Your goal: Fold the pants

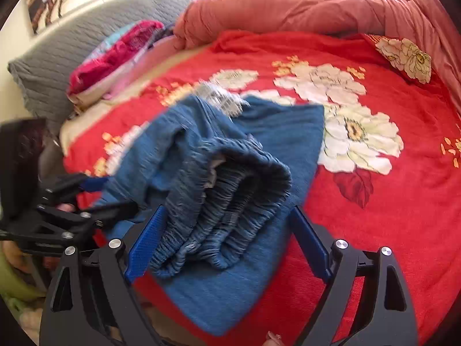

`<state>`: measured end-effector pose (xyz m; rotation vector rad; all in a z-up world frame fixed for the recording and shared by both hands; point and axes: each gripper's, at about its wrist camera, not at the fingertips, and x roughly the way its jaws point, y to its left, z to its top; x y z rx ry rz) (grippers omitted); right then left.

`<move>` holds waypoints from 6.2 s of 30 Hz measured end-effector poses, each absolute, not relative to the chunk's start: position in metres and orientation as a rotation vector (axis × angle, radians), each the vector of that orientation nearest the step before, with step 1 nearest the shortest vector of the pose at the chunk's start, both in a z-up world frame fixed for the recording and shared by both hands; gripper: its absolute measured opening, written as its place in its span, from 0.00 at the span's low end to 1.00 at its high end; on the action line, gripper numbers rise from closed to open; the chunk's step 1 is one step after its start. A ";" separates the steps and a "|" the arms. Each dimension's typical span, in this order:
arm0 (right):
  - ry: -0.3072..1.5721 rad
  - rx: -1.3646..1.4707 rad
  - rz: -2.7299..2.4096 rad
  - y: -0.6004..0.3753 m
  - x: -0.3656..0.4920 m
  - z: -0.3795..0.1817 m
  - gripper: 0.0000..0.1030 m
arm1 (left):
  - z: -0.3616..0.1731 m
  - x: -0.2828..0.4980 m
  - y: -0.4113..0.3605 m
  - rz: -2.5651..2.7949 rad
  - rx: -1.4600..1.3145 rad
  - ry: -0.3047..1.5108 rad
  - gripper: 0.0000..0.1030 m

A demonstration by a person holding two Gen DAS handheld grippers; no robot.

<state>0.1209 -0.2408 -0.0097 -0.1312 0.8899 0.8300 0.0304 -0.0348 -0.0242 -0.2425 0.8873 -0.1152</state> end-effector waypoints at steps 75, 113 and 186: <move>0.820 -0.269 0.702 -0.218 0.085 0.008 0.55 | -0.026 0.006 -0.040 -0.180 -0.264 0.939 0.66; 0.917 0.054 0.604 -0.263 0.130 -0.002 0.83 | -0.006 0.061 0.002 -0.127 -0.291 0.897 0.77; 0.478 0.014 0.475 -0.267 0.118 0.055 0.95 | 0.037 0.076 -0.011 -0.040 -0.148 0.709 0.91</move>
